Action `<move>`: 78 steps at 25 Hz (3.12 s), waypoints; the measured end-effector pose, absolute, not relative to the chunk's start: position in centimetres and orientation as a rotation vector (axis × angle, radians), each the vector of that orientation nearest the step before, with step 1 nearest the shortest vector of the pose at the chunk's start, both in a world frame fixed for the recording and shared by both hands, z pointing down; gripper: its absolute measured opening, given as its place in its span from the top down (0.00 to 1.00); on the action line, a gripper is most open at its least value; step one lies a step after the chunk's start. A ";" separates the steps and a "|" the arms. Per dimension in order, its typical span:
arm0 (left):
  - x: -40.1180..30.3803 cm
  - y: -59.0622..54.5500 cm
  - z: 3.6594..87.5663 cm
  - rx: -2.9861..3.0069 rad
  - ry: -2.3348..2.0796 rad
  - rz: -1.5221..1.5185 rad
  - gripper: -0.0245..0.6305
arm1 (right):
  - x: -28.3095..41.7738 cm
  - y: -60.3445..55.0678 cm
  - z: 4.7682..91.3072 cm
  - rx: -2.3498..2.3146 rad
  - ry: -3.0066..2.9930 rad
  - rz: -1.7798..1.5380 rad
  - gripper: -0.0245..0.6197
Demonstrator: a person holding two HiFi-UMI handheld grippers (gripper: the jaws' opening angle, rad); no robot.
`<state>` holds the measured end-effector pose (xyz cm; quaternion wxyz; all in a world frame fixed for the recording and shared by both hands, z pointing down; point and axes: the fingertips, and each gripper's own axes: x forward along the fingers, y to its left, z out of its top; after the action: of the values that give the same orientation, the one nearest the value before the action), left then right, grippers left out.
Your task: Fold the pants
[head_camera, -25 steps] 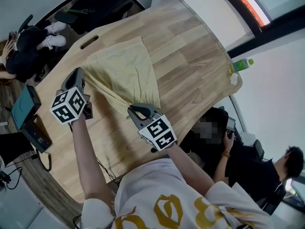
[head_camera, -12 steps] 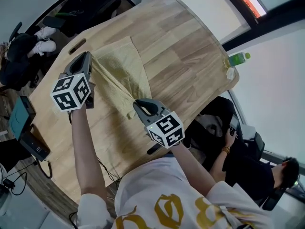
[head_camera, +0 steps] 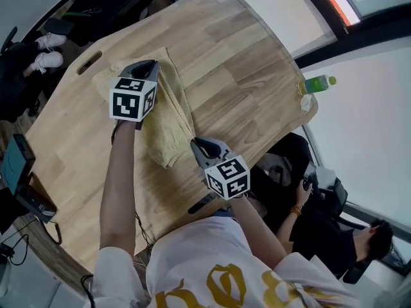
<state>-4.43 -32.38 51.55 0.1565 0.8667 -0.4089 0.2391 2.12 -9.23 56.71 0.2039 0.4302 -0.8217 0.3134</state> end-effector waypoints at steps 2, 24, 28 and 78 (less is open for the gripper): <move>-2.1 -32.6 53.9 2.498 -1.087 0.773 0.94 | 3.1 -9.0 58.7 1.206 -2.230 0.910 0.92; -0.2 -33.2 60.7 2.442 -1.027 1.010 0.79 | 4.0 -8.1 62.7 1.142 -2.157 1.021 0.91; 0.1 -36.1 57.2 2.501 -1.162 0.873 0.70 | 4.1 -8.4 62.7 1.153 -2.161 1.041 0.91; -9.0 -12.2 37.5 2.516 -1.269 -0.020 0.95 | 5.1 -7.9 44.3 1.381 -2.514 0.418 0.95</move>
<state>-8.96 -12.19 37.48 0.1611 0.8812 -0.4444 -0.0069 5.06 -7.90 44.30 0.1211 0.4730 -0.8609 0.1433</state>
